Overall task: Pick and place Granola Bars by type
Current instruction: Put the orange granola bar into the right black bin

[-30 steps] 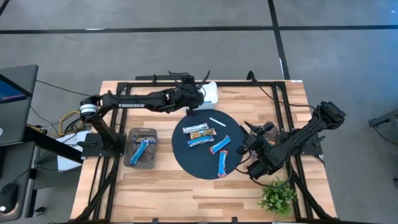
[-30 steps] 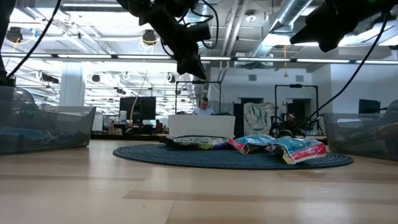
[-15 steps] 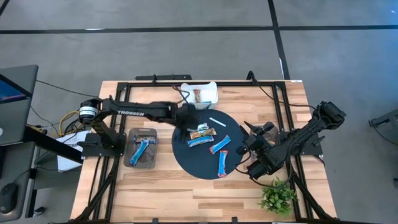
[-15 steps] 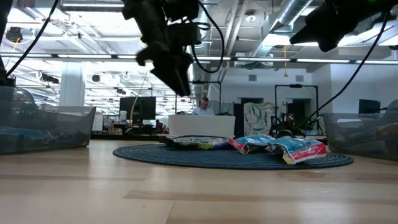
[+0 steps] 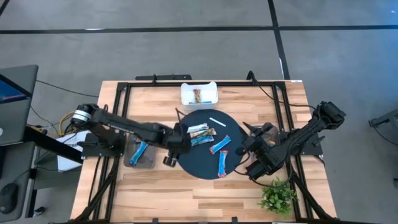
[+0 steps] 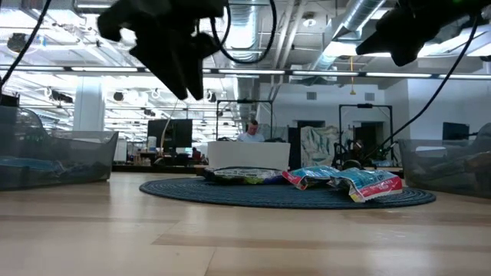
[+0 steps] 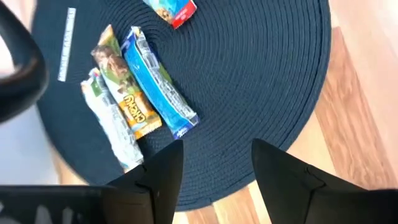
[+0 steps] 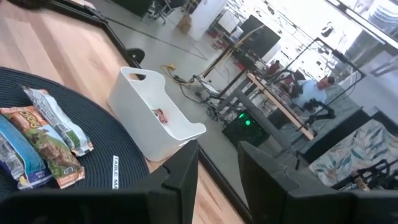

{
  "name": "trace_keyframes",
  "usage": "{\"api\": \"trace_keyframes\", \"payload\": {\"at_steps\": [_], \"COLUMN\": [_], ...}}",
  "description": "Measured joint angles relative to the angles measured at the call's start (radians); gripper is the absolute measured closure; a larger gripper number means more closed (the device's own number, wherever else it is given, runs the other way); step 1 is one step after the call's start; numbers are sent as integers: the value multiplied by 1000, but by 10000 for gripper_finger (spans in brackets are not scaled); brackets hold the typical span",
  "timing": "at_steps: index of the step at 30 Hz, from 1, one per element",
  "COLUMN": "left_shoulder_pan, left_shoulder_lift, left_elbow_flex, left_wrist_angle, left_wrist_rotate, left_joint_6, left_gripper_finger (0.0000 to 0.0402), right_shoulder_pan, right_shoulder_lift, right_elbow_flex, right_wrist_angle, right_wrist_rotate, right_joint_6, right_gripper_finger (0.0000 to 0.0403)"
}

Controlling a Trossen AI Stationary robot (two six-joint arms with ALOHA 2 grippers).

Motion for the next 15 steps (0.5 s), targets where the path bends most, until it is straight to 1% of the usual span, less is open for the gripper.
{"api": "trace_keyframes", "payload": {"at_steps": [4,6,10,15], "left_shoulder_pan": [-78,-109,-143,-148], "left_shoulder_lift": [-2,-2,-2,-2], "left_elbow_flex": [0,-17,-90,-195], "left_wrist_angle": [-11,18,83,153], "left_wrist_rotate": [-124,-175,-275,-403], "left_joint_6": [-58,-74,-92,-144], "left_gripper_finger": [217,217,217,217], "right_shoulder_pan": [0,0,0,-5], "right_shoulder_lift": [0,0,0,0], "right_elbow_flex": [0,0,0,0], "right_wrist_angle": [59,87,135,213], "right_wrist_rotate": [0,0,-6,-8], "right_joint_6": [-102,-150,-223,-323], "right_gripper_finger": [295,295,295,296]}}
